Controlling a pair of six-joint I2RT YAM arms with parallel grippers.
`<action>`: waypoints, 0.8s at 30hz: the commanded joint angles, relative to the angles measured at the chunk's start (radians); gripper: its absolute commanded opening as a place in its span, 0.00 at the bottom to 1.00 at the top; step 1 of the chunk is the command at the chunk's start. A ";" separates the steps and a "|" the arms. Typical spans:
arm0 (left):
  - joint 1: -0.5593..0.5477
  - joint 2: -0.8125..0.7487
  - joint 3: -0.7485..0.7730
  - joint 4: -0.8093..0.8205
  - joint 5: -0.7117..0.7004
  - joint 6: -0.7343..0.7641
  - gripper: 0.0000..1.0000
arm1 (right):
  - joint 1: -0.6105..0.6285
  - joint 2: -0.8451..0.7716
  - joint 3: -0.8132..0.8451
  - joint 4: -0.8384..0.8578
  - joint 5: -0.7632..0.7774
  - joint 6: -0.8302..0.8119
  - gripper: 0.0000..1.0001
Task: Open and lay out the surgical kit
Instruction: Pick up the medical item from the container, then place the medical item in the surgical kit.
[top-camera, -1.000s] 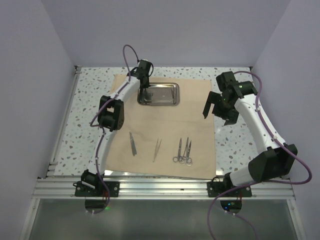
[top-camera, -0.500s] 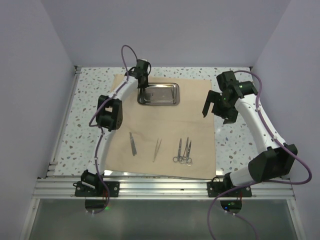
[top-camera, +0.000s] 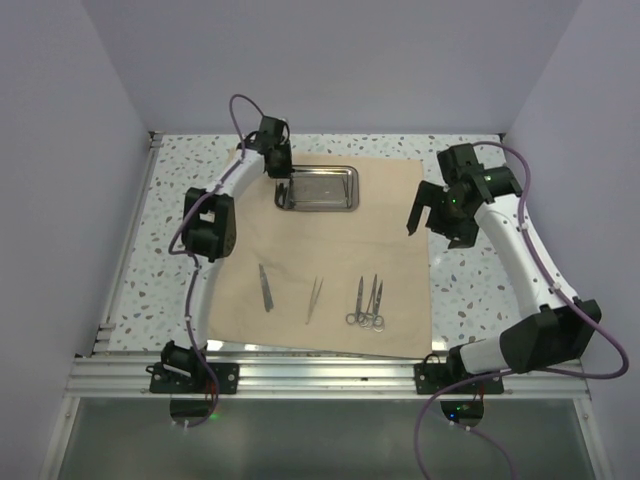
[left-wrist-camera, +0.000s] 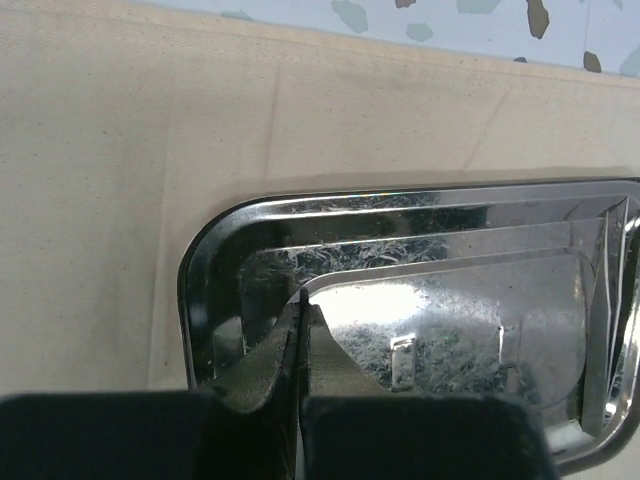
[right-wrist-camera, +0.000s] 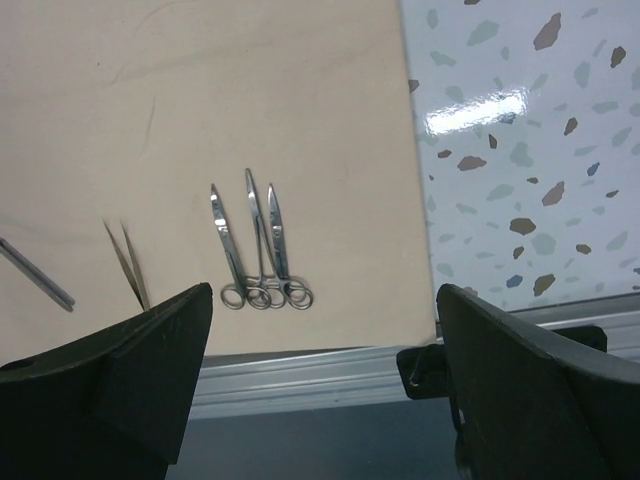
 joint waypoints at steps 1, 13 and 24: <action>0.017 -0.111 0.013 -0.004 0.047 -0.024 0.00 | -0.003 -0.049 -0.010 0.015 -0.027 -0.016 0.99; 0.020 -0.262 -0.065 -0.074 -0.015 -0.011 0.00 | -0.003 -0.109 -0.045 0.029 -0.061 -0.011 0.98; -0.073 -0.787 -0.817 -0.034 -0.167 -0.052 0.00 | -0.003 -0.080 -0.016 0.058 -0.080 -0.029 0.98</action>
